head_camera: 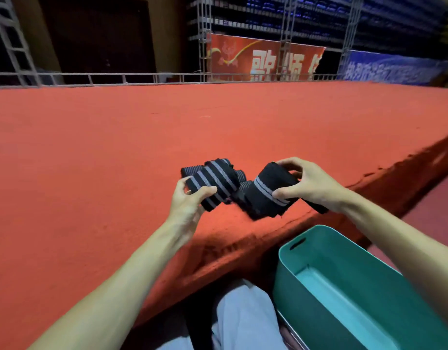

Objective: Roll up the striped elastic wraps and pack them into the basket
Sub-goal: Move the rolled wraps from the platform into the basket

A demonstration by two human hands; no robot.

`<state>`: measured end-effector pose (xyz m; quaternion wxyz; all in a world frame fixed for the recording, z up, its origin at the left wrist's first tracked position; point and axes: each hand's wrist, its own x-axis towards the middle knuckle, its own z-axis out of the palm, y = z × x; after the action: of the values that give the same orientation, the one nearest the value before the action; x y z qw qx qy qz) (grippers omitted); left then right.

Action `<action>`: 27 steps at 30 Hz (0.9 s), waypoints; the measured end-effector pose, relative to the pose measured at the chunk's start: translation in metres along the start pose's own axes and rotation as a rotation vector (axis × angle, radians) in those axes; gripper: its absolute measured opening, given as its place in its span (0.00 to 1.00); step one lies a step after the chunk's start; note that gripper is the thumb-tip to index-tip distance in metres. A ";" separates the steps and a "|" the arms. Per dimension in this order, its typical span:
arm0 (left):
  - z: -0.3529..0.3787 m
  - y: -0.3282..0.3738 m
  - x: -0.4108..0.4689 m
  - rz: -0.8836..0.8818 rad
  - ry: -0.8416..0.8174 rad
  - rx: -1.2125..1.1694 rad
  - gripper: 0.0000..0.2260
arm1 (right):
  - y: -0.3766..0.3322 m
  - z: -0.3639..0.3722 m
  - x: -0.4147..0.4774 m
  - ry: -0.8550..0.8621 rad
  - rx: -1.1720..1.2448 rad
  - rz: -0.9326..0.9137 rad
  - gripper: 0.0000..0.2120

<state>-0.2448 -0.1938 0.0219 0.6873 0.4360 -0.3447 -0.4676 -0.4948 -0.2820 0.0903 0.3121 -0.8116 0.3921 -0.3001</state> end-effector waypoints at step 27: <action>0.181 -0.163 0.027 -0.179 -0.210 0.568 0.21 | 0.380 0.068 -0.092 -0.016 0.192 0.850 0.49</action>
<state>-0.4513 -0.2989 -0.0575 0.4547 0.5885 -0.4910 -0.4536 -0.6623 -0.3767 -0.2563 0.4849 -0.5480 0.6591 -0.1736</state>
